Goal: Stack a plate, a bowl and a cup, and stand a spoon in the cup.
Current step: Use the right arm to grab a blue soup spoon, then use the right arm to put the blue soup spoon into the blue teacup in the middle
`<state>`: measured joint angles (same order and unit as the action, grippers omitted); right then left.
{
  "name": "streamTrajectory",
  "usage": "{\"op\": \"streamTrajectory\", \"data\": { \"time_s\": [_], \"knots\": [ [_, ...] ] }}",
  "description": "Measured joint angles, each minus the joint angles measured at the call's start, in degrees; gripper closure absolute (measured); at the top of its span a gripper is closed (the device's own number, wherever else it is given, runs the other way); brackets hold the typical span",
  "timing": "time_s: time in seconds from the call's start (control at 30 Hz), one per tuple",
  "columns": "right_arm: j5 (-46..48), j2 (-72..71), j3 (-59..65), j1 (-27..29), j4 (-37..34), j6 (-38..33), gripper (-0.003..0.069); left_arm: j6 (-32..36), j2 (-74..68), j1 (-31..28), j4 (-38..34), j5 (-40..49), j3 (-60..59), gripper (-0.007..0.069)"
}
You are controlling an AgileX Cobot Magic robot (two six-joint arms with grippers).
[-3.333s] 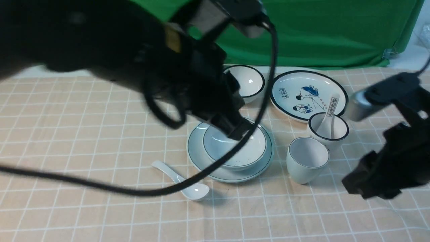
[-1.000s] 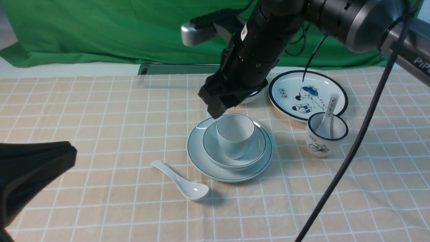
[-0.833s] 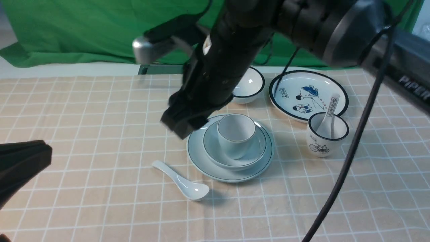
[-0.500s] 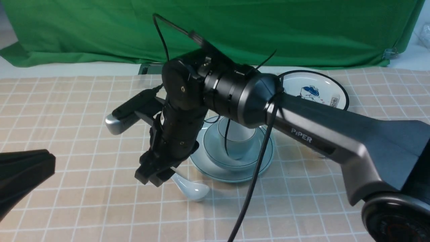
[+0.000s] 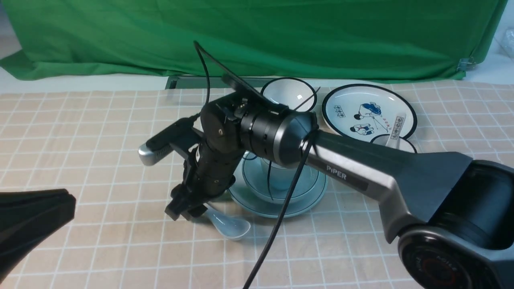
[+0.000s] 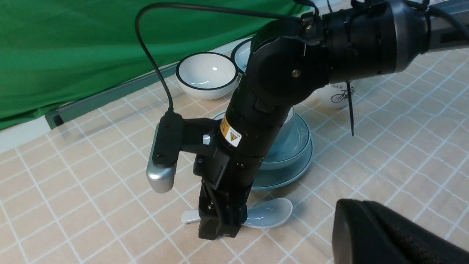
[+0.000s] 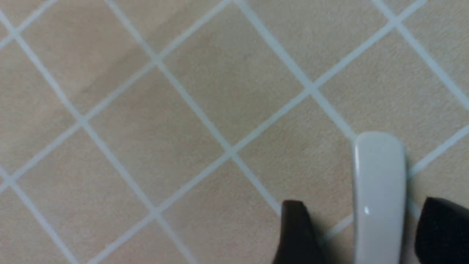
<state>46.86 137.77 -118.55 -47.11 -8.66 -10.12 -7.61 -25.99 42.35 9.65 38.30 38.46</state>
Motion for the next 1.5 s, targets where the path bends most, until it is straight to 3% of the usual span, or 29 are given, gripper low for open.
{"op": "streamTrajectory", "data": {
  "time_s": [0.13,0.17,0.23,0.5,0.63,0.73,0.83,0.9,0.93,1.07,1.13,1.27,1.5],
  "knots": [
    [-0.03,0.19,-0.06,0.05,0.58,0.00,0.0368,0.46,0.00,0.00,-0.36,0.39,0.00,0.0622],
    [-0.03,0.19,-0.06,0.05,0.58,0.00,0.0377,0.46,0.00,0.00,-0.36,0.39,0.00,0.0622],
    [0.72,0.14,-0.17,0.05,0.52,0.00,0.0489,1.31,0.00,0.00,-0.47,0.49,0.00,0.0622],
    [11.54,-9.30,0.03,-0.01,1.06,0.00,0.0489,2.38,0.00,0.00,-0.43,0.68,0.00,0.0622],
    [15.55,-19.82,2.93,-0.01,6.71,0.56,0.0489,2.88,0.00,0.00,-0.23,0.68,0.00,0.0622],
    [12.24,-27.86,11.31,0.45,12.52,3.59,0.0489,3.15,0.00,0.00,-0.17,0.68,0.00,0.0622],
    [3.49,-33.07,20.87,1.86,13.73,6.56,0.0489,3.20,0.00,0.00,-0.11,0.68,0.00,0.0622],
    [-15.15,-37.77,34.77,4.21,14.24,11.60,0.0489,3.20,0.00,0.00,-0.11,0.68,0.00,0.0622],
    [-18.72,-38.29,35.74,4.62,14.31,12.51,0.0489,3.20,0.00,0.00,-0.11,0.68,0.00,0.0622],
    [-58.30,-39.63,53.33,8.12,14.35,18.84,0.0489,3.20,0.00,0.00,-0.11,0.68,0.00,0.0622],
    [-68.83,-38.65,56.92,8.95,14.35,19.98,0.0489,3.20,0.00,0.00,-0.11,0.68,0.00,0.0622],
    [-83.55,-34.93,59.70,11.12,14.41,21.12,0.0489,3.20,0.00,0.00,-0.11,0.68,0.00,0.0622],
    [-89.20,-31.86,59.33,12.67,14.41,21.13,0.0489,3.33,0.00,0.00,-0.11,0.68,0.00,0.0622]
  ]
}}
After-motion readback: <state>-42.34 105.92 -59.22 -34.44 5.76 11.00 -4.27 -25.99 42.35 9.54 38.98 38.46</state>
